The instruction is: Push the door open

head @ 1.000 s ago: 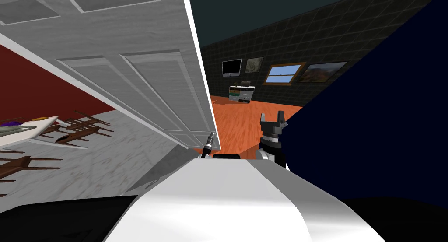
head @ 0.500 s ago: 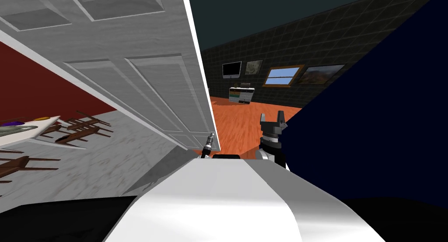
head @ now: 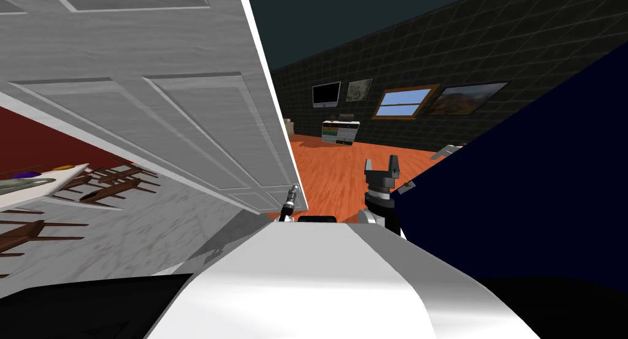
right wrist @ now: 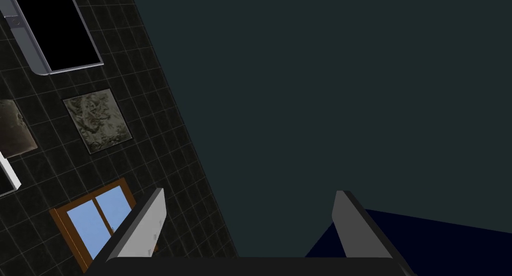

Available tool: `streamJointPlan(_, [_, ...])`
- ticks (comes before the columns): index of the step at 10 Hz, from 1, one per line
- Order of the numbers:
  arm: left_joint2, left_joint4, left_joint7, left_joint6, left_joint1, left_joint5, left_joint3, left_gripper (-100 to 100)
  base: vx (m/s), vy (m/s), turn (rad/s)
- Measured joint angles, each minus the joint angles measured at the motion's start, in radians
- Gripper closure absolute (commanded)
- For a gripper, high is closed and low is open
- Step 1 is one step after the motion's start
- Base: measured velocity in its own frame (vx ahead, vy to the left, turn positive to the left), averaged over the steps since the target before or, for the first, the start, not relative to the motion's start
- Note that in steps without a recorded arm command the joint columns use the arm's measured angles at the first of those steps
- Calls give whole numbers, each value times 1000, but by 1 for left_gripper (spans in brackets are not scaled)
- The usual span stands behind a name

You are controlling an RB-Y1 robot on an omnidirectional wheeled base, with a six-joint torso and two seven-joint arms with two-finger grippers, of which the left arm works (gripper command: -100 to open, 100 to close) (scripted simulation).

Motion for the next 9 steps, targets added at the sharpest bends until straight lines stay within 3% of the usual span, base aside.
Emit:
streamJointPlan(3, [8,1,-11,3,-6,16,37,100,165,-35,92])
streamJointPlan(4, [14,3,-14,-4,-5,24,56,-100,-38,-126,109])
streamJointPlan(9, [-3,-21,-10,4,15,36,57,-100,-226,-97,45])
